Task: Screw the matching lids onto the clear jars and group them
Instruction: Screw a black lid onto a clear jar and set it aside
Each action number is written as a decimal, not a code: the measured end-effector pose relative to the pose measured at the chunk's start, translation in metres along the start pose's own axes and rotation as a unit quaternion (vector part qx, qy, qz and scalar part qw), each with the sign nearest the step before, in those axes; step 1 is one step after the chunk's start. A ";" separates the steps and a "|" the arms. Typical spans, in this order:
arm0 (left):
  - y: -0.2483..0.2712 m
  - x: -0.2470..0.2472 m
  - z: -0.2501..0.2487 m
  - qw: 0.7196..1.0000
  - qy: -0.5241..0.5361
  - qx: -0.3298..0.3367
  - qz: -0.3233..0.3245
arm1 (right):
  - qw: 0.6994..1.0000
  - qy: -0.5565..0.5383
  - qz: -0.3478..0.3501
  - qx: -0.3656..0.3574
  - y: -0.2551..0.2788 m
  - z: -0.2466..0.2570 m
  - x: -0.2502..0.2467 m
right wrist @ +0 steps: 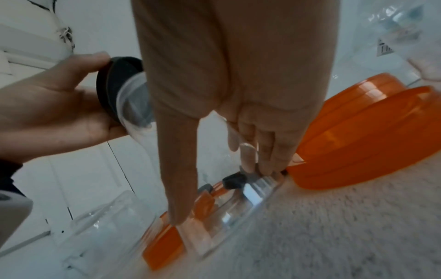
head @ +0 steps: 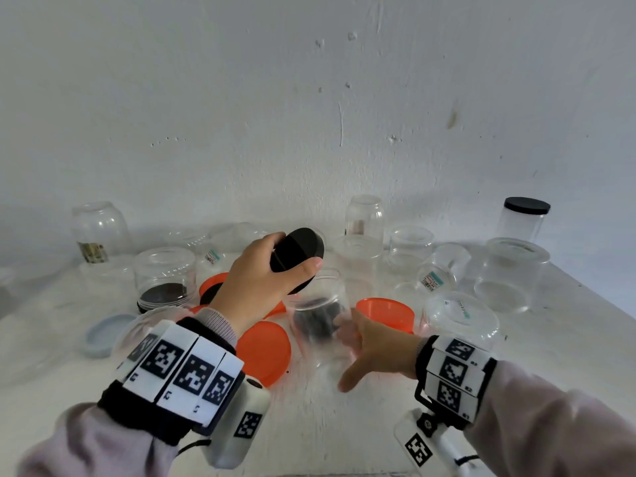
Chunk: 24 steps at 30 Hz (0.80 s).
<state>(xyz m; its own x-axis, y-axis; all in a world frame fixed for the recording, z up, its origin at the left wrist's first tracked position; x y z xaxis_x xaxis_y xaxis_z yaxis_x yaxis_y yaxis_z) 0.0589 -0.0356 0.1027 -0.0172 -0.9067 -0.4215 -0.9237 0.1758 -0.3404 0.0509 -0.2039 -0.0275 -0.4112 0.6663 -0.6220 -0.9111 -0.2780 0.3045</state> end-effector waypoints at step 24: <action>-0.006 0.054 -0.008 0.968 -0.156 0.025 0.194 | 0.994 0.000 -0.040 -0.105 0.007 0.016 -0.024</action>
<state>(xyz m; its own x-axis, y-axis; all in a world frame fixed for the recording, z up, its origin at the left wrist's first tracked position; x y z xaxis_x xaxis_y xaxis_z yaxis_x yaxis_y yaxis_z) 0.0607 -0.0886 0.0893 -0.2350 -0.6109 -0.7560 -0.8509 0.5053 -0.1438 0.0545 -0.2108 0.0011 -0.3378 0.6926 -0.6374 -0.9269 -0.3626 0.0972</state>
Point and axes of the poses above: each hand's wrist, its own y-axis away from the middle knuckle, its own x-axis out of the palm, z = x × y, the point moved 7 cm from there along -y, towards the middle knuckle, and after that the axes turned 8 degrees about y, right-handed, at the moved point
